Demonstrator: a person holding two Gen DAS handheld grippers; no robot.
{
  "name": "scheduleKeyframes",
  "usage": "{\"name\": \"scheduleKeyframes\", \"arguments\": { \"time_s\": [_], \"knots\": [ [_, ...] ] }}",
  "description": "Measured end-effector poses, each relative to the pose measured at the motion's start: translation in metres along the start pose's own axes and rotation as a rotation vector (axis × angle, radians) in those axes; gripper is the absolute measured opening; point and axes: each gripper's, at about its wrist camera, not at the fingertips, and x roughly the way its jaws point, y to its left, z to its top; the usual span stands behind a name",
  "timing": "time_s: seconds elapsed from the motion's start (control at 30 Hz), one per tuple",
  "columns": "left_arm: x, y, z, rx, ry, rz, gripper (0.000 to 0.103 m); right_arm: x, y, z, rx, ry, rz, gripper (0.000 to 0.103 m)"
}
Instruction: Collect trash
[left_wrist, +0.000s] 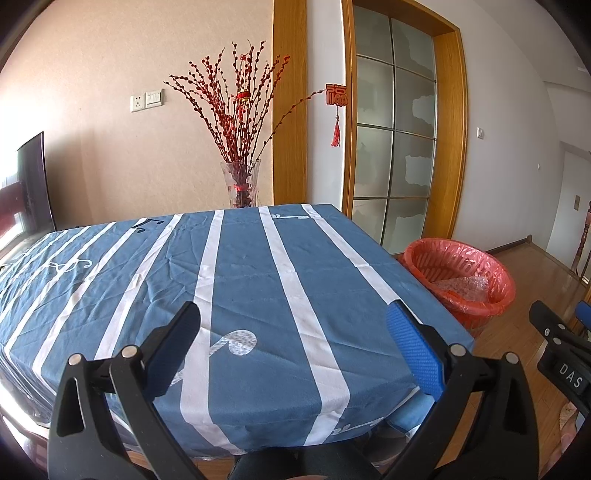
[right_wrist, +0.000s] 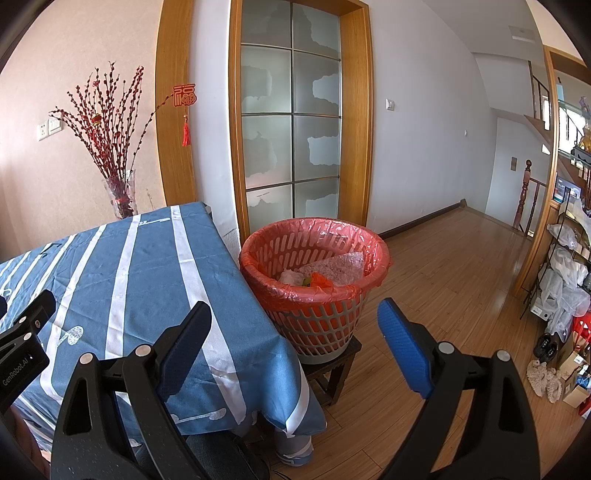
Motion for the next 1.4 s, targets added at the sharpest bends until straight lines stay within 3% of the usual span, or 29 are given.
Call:
{"name": "scheduleKeyframes", "arguments": {
  "time_s": [1.4],
  "knots": [
    [0.0016,0.0006,-0.0052,-0.002,0.007,-0.001,0.099,0.0013,0.0000,-0.0018,0.001,0.003,0.001,0.091]
  ]
}}
